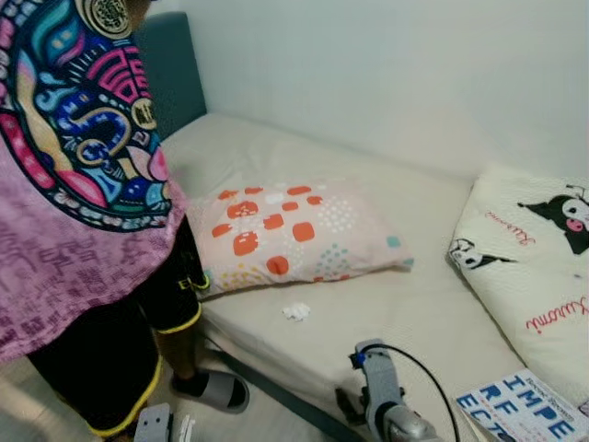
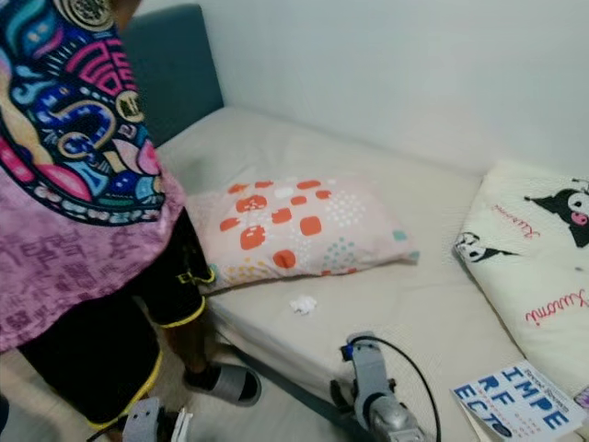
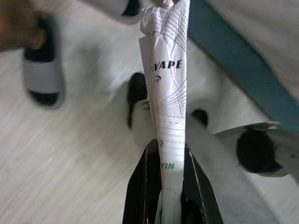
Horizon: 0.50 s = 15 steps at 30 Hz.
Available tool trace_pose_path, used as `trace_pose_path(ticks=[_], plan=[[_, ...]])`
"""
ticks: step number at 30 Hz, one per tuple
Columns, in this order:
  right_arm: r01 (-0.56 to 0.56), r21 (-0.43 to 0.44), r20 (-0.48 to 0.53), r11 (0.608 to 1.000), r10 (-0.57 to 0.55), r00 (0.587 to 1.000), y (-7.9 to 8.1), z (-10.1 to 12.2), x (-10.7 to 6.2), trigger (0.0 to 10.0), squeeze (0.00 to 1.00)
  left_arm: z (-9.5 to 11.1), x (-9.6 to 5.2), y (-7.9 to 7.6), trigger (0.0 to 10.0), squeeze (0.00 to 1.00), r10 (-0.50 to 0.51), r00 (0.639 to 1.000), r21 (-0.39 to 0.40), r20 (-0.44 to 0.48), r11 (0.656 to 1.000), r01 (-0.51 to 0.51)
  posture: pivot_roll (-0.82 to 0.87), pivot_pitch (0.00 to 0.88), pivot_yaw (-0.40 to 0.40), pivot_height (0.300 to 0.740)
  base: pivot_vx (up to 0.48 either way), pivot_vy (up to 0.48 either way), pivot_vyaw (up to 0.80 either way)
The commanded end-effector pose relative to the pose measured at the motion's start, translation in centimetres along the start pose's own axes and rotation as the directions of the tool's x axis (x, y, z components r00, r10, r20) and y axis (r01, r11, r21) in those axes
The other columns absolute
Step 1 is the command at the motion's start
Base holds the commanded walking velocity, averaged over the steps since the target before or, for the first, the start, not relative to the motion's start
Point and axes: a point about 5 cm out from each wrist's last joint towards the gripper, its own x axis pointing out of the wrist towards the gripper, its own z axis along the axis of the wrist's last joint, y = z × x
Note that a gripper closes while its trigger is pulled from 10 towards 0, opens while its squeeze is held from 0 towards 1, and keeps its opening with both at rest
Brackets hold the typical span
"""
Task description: Clean up the room
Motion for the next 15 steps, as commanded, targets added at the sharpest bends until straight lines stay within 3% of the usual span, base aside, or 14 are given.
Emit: trace_pose_path(ticks=[1, 8, 12, 15], plan=[[-0.013, 0.022, 0.016, 1.000, 0.013, 1.000, 0.4, 0.2, 0.1, 10.0, 0.00, -0.2, -0.1, 0.1, 10.0, 0.00, -0.012, 1.000, 0.021, -0.008, 1.000, 0.013, -0.08, 0.129, 0.004, 0.740, 0.000, -0.428, 0.00], [-0.059, -0.002, 0.058, 0.998, 0.059, 0.997, 0.9, 1.1, 0.3, 10.0, 0.00, -0.3, -0.2, 0.5, 10.0, 0.00, 0.024, 1.000, 0.007, -0.001, 1.000, -0.024, -0.09, 0.129, 0.003, 0.740, 0.000, -0.431, 0.00], [-0.048, -0.016, 0.066, 0.999, 0.048, 0.997, 0.8, 1.3, 0.3, 10.0, 0.00, -0.2, -0.2, 0.4, 10.0, 0.00, 0.029, 1.000, 0.005, 0.003, 1.000, -0.029, -0.09, 0.126, 0.000, 0.740, 0.000, 0.000, 0.80], [-0.037, -0.014, 0.081, 0.999, 0.038, 0.996, 0.7, 1.7, 0.3, 10.0, 0.00, -0.1, -0.1, 0.4, 10.0, 0.00, 0.029, 1.000, 0.011, 0.003, 1.000, -0.029, -0.09, 0.118, -0.001, 0.740, 0.000, 0.000, 0.00]])
